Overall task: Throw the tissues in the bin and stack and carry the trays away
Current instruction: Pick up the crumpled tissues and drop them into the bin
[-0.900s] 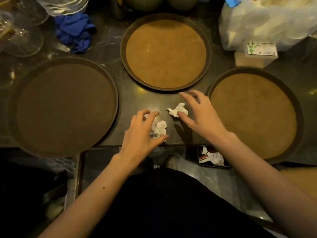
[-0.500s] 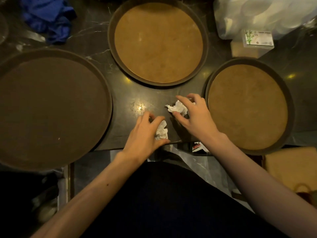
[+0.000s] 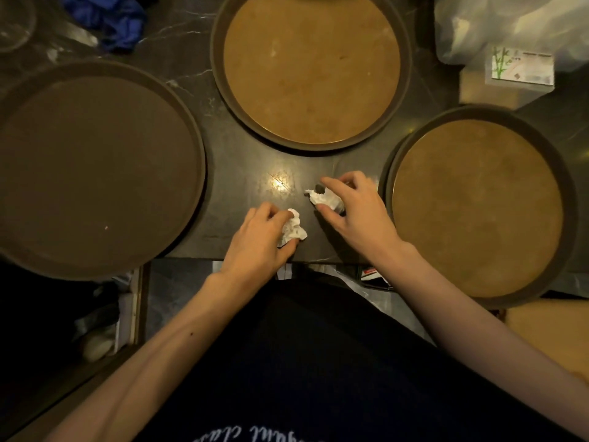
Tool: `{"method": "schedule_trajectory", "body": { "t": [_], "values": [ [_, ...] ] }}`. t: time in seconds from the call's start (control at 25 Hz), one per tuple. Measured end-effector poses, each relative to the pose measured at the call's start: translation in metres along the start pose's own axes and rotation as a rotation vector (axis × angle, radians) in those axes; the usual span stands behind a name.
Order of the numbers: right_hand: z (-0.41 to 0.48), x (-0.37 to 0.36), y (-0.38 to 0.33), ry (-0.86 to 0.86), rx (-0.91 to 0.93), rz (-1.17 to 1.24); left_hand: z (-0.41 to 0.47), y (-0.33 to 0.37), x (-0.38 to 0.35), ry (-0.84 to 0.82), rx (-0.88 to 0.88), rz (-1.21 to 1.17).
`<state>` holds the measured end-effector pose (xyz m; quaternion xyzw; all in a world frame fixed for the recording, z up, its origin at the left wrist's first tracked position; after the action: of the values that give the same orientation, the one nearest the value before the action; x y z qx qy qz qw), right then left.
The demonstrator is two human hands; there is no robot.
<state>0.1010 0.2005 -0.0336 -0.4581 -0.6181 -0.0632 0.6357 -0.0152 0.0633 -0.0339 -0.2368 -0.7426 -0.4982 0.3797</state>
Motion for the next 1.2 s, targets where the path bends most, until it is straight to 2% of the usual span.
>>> {"method": "schedule_trajectory", "body": {
  "t": [0.2, 0.68, 0.96, 1.2],
  "values": [
    [-0.001, -0.005, -0.004, -0.020, 0.044, -0.052, -0.001, 0.002, 0.002, 0.034, 0.010, -0.009],
    [-0.004, -0.015, -0.017, -0.001, -0.037, -0.118, -0.003, -0.014, 0.018, 0.054, 0.012, -0.045],
    [-0.030, -0.011, -0.037, 0.175, -0.099, 0.013, -0.015, -0.036, 0.036, 0.107, -0.021, -0.129],
    [-0.066, -0.018, -0.059, 0.350, -0.179, 0.096, -0.027, -0.046, 0.041, 0.081, -0.103, -0.220]
  ]
}}
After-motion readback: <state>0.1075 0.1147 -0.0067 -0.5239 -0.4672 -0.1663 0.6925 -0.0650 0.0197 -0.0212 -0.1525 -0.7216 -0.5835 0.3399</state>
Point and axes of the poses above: each hand's wrist, its own z-axis towards the middle knuckle, its own x-axis out of the back of the hand, y = z × x, the point moved 5 cm from there along z, towards the middle knuckle, and after that the axes turned 2 degrees about -x, right-handed, at the moved point
